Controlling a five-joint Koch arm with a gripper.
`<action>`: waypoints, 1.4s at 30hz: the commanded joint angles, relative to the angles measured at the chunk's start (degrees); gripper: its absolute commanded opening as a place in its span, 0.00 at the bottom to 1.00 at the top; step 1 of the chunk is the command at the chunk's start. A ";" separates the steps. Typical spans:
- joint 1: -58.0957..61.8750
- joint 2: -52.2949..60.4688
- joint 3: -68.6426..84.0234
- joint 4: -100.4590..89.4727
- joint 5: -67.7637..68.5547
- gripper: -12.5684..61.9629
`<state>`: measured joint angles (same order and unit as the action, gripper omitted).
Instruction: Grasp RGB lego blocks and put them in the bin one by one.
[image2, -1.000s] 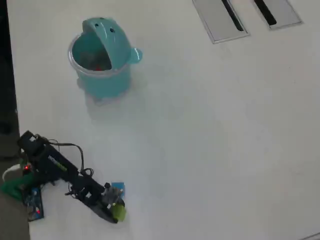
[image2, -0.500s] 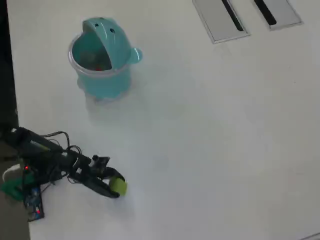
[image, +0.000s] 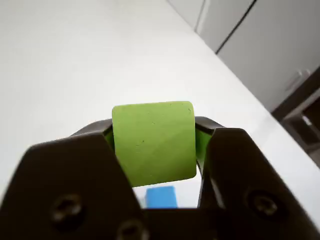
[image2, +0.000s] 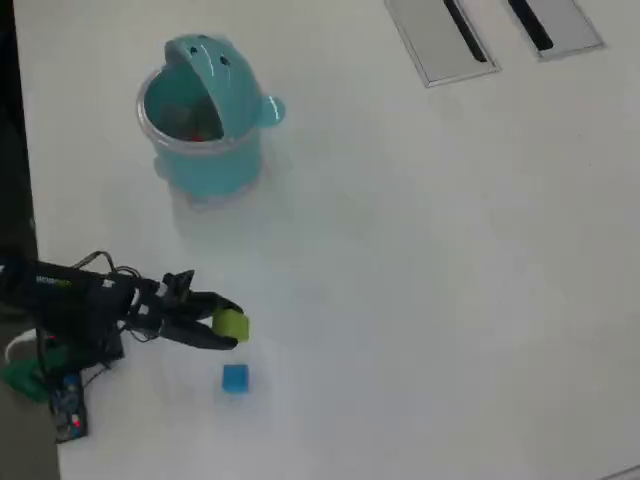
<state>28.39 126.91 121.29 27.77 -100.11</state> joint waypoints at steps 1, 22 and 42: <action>-2.02 3.08 -3.25 -6.15 -1.05 0.32; -53.26 8.17 -10.55 -9.84 6.77 0.30; -80.16 -14.33 -30.50 -9.58 10.28 0.18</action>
<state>-51.33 111.62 95.80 21.09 -88.86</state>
